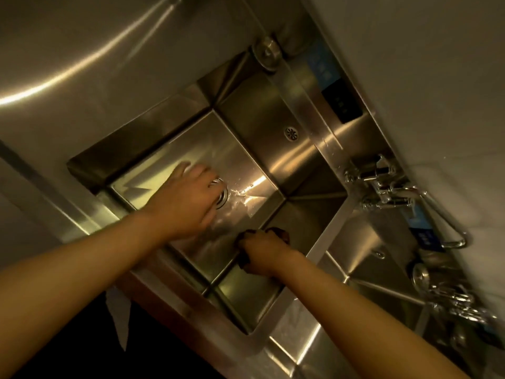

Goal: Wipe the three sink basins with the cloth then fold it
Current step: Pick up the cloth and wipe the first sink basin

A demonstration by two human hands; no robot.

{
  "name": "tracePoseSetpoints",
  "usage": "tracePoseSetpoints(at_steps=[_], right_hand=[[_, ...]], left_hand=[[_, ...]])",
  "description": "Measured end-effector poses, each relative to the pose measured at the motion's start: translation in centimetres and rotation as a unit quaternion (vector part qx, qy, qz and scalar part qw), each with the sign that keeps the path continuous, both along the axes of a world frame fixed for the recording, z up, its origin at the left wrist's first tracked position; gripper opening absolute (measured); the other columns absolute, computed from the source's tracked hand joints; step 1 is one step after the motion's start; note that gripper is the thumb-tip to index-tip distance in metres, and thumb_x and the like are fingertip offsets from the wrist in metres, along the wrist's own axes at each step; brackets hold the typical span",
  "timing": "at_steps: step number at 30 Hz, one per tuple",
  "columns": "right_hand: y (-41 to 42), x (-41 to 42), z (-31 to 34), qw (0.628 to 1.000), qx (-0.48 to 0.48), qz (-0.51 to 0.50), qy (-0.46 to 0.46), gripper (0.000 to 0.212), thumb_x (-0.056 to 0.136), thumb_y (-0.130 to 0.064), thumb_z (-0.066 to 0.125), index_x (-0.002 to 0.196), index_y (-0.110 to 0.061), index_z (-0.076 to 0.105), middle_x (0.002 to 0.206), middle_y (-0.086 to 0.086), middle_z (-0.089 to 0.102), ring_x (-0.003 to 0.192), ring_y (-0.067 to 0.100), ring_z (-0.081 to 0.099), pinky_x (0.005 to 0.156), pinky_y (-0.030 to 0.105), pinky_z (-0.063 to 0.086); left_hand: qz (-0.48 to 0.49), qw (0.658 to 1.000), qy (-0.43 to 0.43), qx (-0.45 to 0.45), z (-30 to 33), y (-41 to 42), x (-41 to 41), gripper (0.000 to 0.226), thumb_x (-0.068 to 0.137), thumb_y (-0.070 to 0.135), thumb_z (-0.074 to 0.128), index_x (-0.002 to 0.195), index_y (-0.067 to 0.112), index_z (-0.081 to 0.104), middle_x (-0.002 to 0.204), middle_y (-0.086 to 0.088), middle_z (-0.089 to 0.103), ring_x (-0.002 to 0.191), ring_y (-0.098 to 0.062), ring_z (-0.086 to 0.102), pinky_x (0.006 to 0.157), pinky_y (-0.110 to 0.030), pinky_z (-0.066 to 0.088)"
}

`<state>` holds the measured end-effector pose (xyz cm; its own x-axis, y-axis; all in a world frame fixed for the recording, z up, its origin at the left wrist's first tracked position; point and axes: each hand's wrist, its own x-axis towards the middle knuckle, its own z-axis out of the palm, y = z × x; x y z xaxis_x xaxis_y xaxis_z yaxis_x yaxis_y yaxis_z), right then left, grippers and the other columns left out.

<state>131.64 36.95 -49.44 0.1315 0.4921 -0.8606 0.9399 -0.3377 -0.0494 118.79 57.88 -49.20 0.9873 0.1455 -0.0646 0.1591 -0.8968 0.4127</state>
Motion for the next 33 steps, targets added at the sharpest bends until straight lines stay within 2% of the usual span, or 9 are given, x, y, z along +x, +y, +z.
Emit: tracePoseSetpoints(at_steps=[3,7,10,12,17,25,27,30,33], right_hand=[[3.1,2.8,1.1,0.996,0.06,0.046,-0.045,0.048,0.093,-0.041,0.059,0.137,-0.021,0.055,0.143,0.006,0.051,0.127,0.033,0.05,0.103,0.051,0.041],[8.1,6.2,2.0,0.981,0.122,0.106,-0.105,0.05,0.093,-0.04,0.06,0.138,-0.022,0.052,0.143,0.005,0.048,0.131,0.032,0.044,0.107,0.052,0.038],[11.3,8.9,2.6,0.967,0.186,0.102,-0.141,0.058,0.091,-0.039,0.063,0.144,-0.023,0.048,0.15,0.004,0.043,0.132,0.032,0.042,0.106,0.055,0.039],[12.9,10.9,2.5,0.95,0.244,0.089,-0.173,0.059,0.092,-0.041,0.06,0.146,-0.023,0.046,0.153,0.005,0.039,0.132,0.034,0.042,0.102,0.053,0.04],[14.8,16.5,1.8,0.897,0.365,-0.003,-0.251,0.059,0.089,-0.036,0.067,0.143,-0.02,0.049,0.154,0.009,0.041,0.137,0.036,0.04,0.103,0.052,0.042],[12.3,19.3,-0.2,0.872,0.423,-0.086,-0.231,0.07,0.086,-0.033,0.069,0.149,-0.023,0.041,0.159,0.006,0.033,0.142,0.03,0.036,0.106,0.054,0.042],[10.7,19.7,-0.3,0.859,0.449,-0.111,-0.219,0.068,0.087,-0.035,0.068,0.149,-0.022,0.042,0.158,0.005,0.035,0.139,0.029,0.041,0.102,0.052,0.046],[7.4,20.3,0.0,0.826,0.492,-0.178,-0.21,0.064,0.088,-0.043,0.061,0.148,-0.023,0.045,0.153,0.003,0.043,0.131,0.025,0.05,0.1,0.043,0.049],[4.2,21.2,0.4,0.79,0.501,-0.276,-0.221,0.066,0.082,-0.042,0.065,0.144,-0.023,0.052,0.147,0.003,0.051,0.128,0.024,0.054,0.102,0.04,0.051]], left_hand=[[0.014,0.998,-0.042,0.051,1.5,3.9,4.7,0.06,0.083,0.031,0.067,0.139,0.012,0.058,0.145,-0.02,0.052,0.14,-0.04,0.042,0.112,-0.062,0.036],[0.039,0.991,-0.001,0.131,1.5,9.0,7.5,0.082,0.091,0.038,0.064,0.162,0.014,0.03,0.167,-0.021,0.025,0.156,-0.04,0.018,0.123,-0.064,0.02],[0.076,0.984,0.033,0.155,0.4,12.1,6.9,0.093,0.091,0.035,0.065,0.166,0.012,0.014,0.171,-0.02,0.012,0.158,-0.041,0.011,0.124,-0.065,0.014],[0.1,0.984,0.039,0.145,-0.5,13.6,5.8,0.094,0.09,0.03,0.066,0.165,0.009,0.015,0.171,-0.022,0.013,0.157,-0.043,0.012,0.123,-0.066,0.014],[0.117,0.982,0.032,0.148,-2.2,14.6,5.1,0.098,0.085,0.044,0.066,0.164,0.007,0.021,0.17,-0.021,0.017,0.157,-0.041,0.015,0.123,-0.063,0.016],[0.125,0.981,-0.006,0.147,-2.9,14.8,5.5,0.101,0.075,0.055,0.053,0.163,0.015,0.025,0.168,-0.017,0.024,0.155,-0.038,0.023,0.121,-0.059,0.017],[0.127,0.98,-0.001,0.154,-3.5,15.1,5.4,0.102,0.076,0.057,0.053,0.164,0.018,0.022,0.17,-0.013,0.02,0.157,-0.035,0.02,0.125,-0.051,0.01],[0.135,0.978,0.022,0.159,-4.5,15.8,5.4,0.109,0.074,0.062,0.055,0.167,0.026,0.013,0.175,0.003,0.002,0.161,-0.025,0.007,0.123,-0.036,-0.012],[0.137,0.978,0.05,0.152,-5.2,16.3,5.4,0.116,0.069,0.066,0.059,0.168,0.029,0.01,0.173,0.009,-0.004,0.16,-0.018,0.0,0.122,-0.032,-0.015]])
